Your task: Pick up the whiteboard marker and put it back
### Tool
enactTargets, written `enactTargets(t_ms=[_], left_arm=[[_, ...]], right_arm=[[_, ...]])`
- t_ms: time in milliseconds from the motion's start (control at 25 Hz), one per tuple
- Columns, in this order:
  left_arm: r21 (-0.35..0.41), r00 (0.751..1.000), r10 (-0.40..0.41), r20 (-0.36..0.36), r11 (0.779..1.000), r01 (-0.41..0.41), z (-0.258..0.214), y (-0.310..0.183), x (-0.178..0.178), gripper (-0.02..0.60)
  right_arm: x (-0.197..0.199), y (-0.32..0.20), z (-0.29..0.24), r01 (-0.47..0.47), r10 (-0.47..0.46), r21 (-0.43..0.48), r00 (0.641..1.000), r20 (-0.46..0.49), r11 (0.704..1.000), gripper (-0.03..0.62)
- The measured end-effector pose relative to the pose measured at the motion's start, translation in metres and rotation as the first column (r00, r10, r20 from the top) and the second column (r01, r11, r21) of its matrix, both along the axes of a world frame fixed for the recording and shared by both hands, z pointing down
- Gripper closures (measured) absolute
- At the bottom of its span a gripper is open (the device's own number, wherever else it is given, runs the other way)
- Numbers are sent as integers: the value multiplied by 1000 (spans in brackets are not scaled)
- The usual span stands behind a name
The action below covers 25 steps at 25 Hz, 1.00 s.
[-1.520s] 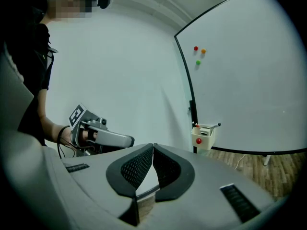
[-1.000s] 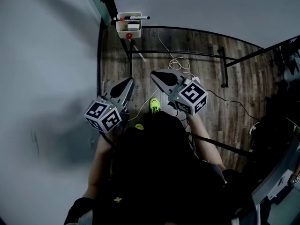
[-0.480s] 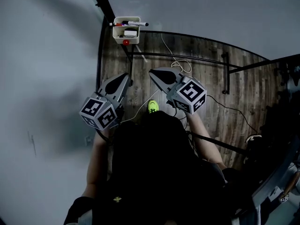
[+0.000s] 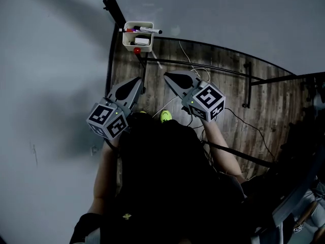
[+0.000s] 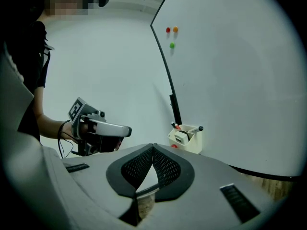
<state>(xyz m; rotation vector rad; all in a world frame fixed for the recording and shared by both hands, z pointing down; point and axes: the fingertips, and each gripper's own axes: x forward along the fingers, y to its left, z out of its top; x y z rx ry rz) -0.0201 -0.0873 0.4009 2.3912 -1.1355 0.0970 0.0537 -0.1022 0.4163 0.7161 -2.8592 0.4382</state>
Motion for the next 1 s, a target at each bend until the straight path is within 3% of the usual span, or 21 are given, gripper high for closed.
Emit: enactTargets(t_ms=[320,1000], left_arm=[[-2,1000,-1,-3,1000,1,6,-10,-5,549],[-20,994,106,-26,994,-107,12,-62,-20,549]], right_arm=[[-5,-22,-2,-9,9,31,1000,-2,999,594],[-28,-86,-5,-115,116,49,993,-8,992,563]])
